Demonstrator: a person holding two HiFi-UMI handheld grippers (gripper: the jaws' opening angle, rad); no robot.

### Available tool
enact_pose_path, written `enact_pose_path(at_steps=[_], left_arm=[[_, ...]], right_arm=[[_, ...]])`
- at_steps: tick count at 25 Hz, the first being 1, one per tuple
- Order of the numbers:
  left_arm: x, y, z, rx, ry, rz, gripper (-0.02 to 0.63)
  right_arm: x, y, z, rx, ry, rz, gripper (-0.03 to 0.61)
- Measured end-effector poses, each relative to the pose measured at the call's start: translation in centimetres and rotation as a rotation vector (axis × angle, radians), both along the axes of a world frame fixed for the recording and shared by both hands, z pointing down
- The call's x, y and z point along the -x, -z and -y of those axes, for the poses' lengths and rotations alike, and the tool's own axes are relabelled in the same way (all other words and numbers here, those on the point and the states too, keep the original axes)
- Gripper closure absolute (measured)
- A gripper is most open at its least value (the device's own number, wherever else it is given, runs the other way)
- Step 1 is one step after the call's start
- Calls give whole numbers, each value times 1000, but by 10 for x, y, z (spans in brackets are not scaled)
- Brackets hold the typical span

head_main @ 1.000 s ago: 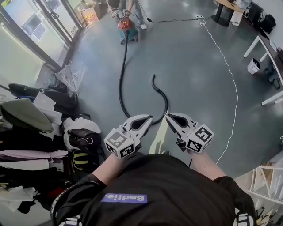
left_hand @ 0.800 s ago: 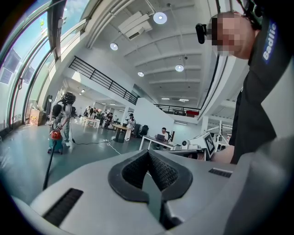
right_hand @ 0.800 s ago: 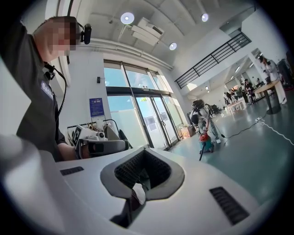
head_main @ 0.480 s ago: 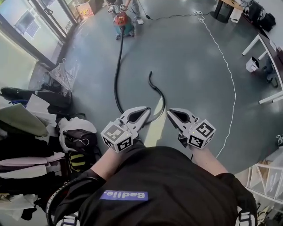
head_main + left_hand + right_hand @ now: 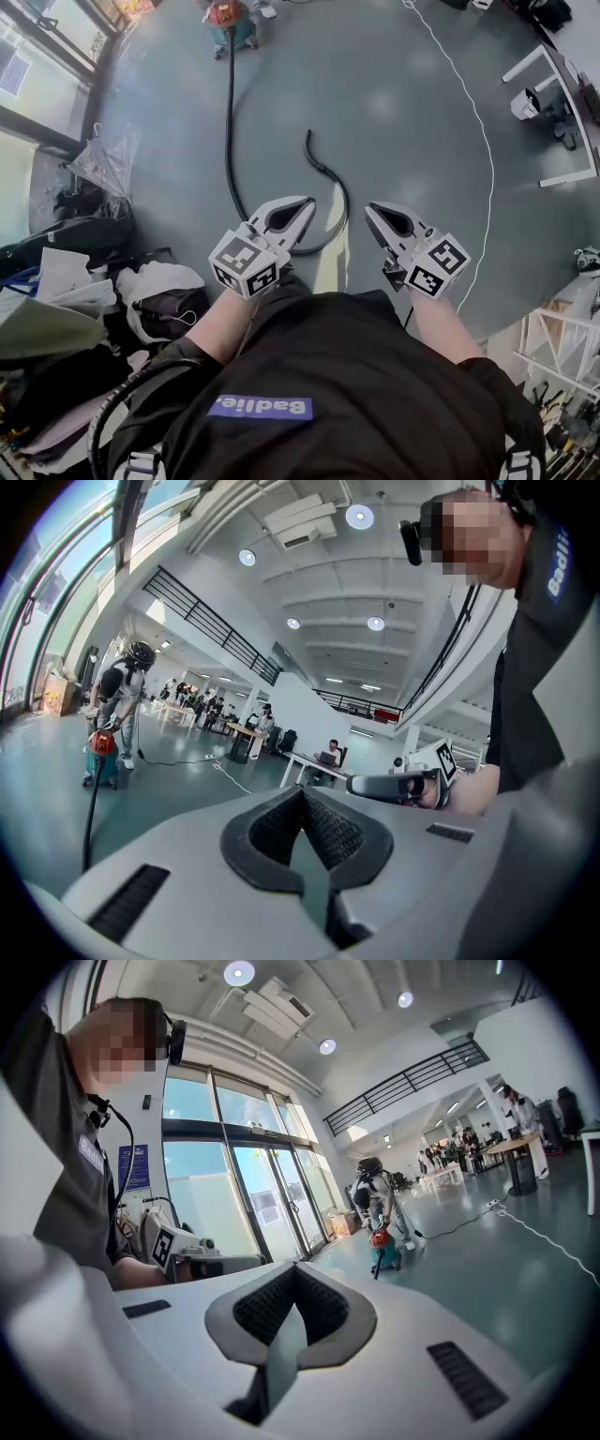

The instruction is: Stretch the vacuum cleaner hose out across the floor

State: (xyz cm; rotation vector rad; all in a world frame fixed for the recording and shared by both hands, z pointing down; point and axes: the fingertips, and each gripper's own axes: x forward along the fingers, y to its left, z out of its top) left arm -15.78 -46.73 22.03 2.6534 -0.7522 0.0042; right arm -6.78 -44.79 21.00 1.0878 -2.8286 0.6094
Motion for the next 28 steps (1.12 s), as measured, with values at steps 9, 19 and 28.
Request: enact_pose_path(at_steps=[9,19,28], left_arm=[[2,-41,108,107,47,64,606],[-110,-108,235,242,168,179,606],[-147,-249,344,421,239,285,604]], right_arm=[[-3,-11,98,15,25,3,575],[-108,-72,233,93,156,78,575],[-154,-156,287,173,135,64,575]])
